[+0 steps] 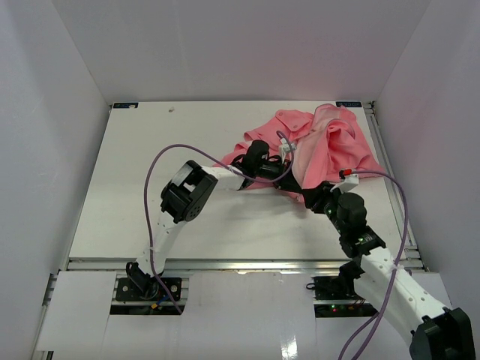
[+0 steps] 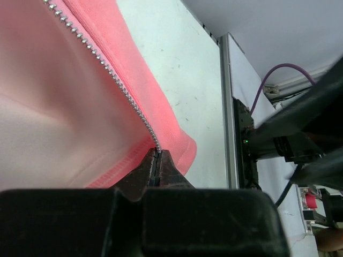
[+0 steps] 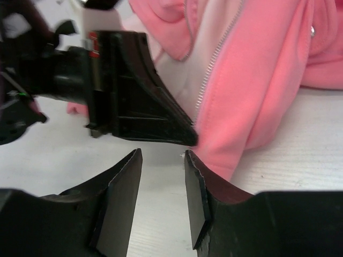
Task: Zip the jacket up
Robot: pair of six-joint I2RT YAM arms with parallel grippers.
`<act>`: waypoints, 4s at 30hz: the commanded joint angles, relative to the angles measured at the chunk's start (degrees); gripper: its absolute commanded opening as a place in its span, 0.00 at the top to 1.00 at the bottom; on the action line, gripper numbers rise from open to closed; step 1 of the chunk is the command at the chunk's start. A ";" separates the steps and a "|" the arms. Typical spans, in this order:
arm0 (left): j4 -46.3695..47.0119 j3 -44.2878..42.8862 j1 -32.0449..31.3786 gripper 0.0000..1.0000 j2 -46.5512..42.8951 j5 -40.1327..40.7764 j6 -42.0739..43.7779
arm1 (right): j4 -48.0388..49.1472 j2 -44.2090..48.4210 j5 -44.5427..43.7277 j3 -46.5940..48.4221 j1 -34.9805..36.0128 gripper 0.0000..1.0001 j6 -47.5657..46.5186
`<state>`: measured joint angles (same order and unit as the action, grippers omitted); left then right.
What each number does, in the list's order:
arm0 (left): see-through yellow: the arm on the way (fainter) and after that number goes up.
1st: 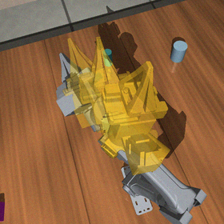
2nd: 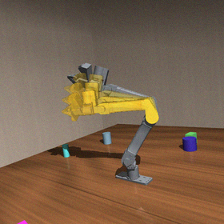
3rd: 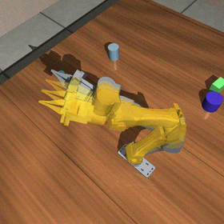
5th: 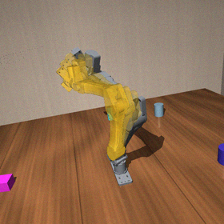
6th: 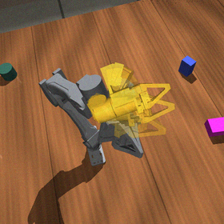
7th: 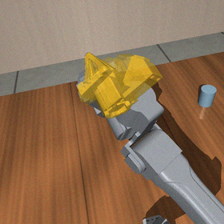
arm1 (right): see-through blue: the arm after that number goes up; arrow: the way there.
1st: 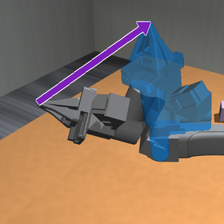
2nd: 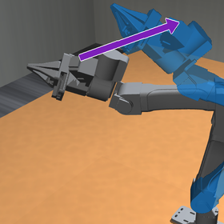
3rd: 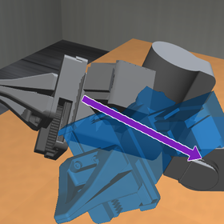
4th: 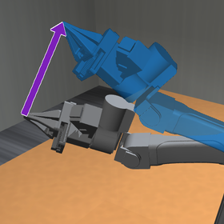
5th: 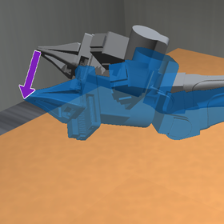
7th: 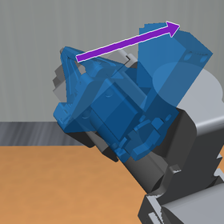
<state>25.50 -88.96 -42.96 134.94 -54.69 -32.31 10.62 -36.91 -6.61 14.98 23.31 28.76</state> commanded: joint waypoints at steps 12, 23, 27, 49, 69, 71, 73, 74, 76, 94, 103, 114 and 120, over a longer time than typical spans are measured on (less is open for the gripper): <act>6.41 4.06 -0.28 1.00 -10.53 -3.10 -0.82 | 11.31 -14.90 1.65 0.88 -1.38 0.55 -6.22; 11.16 3.97 0.06 1.00 -8.40 -6.67 -4.68 | 17.61 -12.98 6.08 -2.31 -2.98 0.54 -10.36; 14.27 4.62 0.78 1.00 -8.36 -8.92 -7.14 | 20.32 -14.04 13.82 -2.53 -4.32 0.52 -11.55; 11.56 6.05 2.27 1.00 -10.16 -12.58 -3.77 | 25.63 -13.81 30.79 -4.51 -13.39 0.51 -12.09; 17.10 8.06 2.27 1.00 -11.50 -12.24 -7.29 | 32.28 -19.43 38.19 -5.62 -15.22 0.57 -10.17; 16.77 8.01 2.27 1.00 -11.54 -12.14 -7.01 | 32.19 -19.62 37.73 -5.67 -15.22 0.57 -10.22; 16.76 7.94 2.27 1.00 -11.55 -12.10 -6.89 | 32.40 -19.76 37.66 -5.74 -15.22 0.58 -10.29; 16.78 7.97 2.27 1.00 -11.55 -12.10 -6.89 | 32.45 -19.87 37.64 -5.75 -15.22 0.58 -10.26; 16.97 8.03 2.34 1.00 -11.55 -12.10 -6.99 | 32.45 -19.99 37.62 -5.74 -15.22 0.58 -10.22; 19.12 7.75 2.27 1.00 -11.57 -12.10 -8.67 | 36.28 -22.83 39.65 -6.26 -15.22 0.56 -8.80; 23.60 7.92 2.27 1.00 -10.85 -12.80 -11.53 | 39.00 -23.97 41.47 -6.80 -15.22 0.68 -7.69; 23.95 8.32 2.27 1.00 -10.58 -12.72 -11.60 | 40.45 -23.87 42.56 -7.25 -15.22 0.78 -6.75; 22.93 8.10 2.27 1.00 -10.49 -12.55 -10.84 | 40.36 -23.12 42.39 -7.60 -15.22 0.71 -6.44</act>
<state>47.03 -81.01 -40.66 128.92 -66.22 -43.99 48.62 -61.04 34.02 8.43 8.23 22.09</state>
